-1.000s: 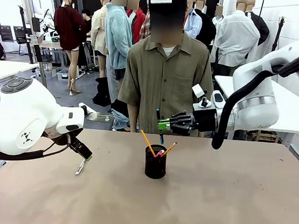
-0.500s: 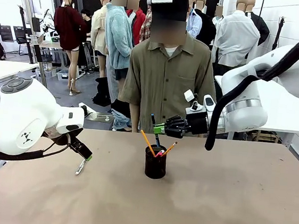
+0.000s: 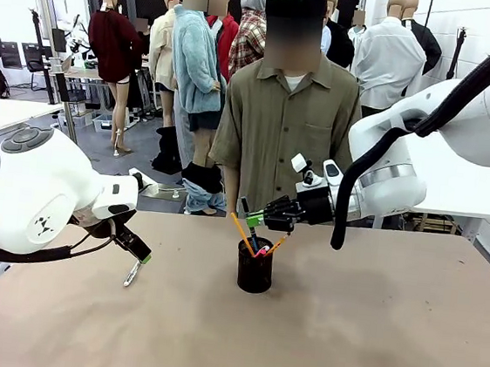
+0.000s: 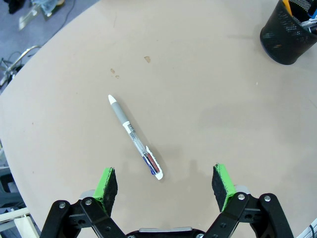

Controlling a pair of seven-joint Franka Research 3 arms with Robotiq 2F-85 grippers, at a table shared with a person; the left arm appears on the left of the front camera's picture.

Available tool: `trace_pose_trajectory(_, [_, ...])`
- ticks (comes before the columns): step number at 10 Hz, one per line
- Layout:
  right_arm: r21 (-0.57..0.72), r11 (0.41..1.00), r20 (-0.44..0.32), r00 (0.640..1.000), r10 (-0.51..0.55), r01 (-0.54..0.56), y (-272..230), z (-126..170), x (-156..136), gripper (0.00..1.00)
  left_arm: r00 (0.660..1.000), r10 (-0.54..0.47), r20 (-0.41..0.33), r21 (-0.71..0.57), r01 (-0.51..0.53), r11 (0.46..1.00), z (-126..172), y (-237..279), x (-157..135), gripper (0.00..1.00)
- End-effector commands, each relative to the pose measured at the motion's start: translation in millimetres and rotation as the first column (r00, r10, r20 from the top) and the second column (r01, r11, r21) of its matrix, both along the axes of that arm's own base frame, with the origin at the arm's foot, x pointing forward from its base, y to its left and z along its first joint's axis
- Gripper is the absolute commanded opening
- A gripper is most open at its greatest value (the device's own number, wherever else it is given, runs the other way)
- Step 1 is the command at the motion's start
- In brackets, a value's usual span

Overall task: Place the pens into the pen holder.
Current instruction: Pick up a writing instrument from the table and place it into the Pen holder.

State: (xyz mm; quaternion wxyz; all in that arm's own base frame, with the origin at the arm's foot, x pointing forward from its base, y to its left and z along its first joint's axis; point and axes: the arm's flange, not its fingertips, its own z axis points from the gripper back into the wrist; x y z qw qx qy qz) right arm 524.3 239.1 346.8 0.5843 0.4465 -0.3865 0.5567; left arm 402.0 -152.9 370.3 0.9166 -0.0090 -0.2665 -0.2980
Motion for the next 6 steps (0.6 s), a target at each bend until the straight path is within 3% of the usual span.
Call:
trace_pose_trajectory(1, [-0.047, 0.999, -0.023, 1.000, 0.001, -0.002, 9, -2, 12, 0.00, 1.000, 0.004, 0.001, -0.004, -0.004, 1.000, 1, 2, 0, 1.00])
trace_pose_trajectory(4, [-0.080, 0.996, -0.039, 0.999, 0.024, -0.027, 15, -10, 17, 0.00, 1.000, 0.004, 0.001, -0.004, -0.004, 1.000, 1, 2, 0, 1.00])
trace_pose_trajectory(6, [-0.104, 0.994, -0.040, 0.999, 0.027, -0.031, 17, -15, 19, 0.16, 1.000, 0.004, 0.001, -0.004, -0.004, 1.000, 1, 2, 0, 1.00])
